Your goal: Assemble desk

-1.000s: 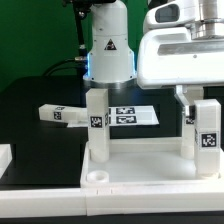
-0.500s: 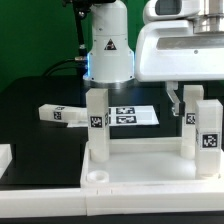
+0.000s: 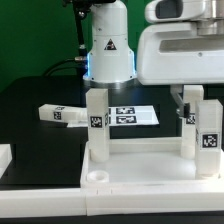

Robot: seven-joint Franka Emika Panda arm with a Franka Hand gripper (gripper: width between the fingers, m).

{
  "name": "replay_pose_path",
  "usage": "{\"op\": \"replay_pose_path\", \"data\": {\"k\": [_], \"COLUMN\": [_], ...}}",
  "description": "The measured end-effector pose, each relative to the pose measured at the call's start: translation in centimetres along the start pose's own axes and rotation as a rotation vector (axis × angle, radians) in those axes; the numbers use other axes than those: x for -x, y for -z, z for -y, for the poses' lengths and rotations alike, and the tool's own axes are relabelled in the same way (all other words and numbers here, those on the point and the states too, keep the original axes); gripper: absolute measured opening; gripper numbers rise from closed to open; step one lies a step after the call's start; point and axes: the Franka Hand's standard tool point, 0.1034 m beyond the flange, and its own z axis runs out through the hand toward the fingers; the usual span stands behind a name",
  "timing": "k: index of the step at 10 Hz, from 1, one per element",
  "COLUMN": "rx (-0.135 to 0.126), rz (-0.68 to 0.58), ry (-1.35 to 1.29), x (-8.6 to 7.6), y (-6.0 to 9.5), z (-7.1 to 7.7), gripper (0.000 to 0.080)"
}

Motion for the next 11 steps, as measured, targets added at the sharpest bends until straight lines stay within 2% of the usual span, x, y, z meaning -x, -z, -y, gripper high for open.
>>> {"op": "replay_pose_path", "data": {"k": [3, 4, 5, 6, 7, 10, 11], "rx": [-0.004, -0.004, -0.004, -0.002, 0.007, 0.006, -0.005], "rz": [-0.001, 0.000, 0.000, 0.000, -0.004, -0.005, -0.018], "ry": [-0.002, -0.003, -0.003, -0.002, 0.000, -0.064, -0.241], "x": [0.5, 0.5, 0.5, 0.5, 0.3, 0.2, 0.2], "y": [-0.3, -0.3, -0.3, -0.3, -0.3, -0.4, -0.4], "z": [0.4, 0.3, 0.3, 0.2, -0.3, -0.6, -1.2], "gripper": [0.0649, 0.0517, 0.0517, 0.0378, 0.0305, 0.0299, 0.0299]}}
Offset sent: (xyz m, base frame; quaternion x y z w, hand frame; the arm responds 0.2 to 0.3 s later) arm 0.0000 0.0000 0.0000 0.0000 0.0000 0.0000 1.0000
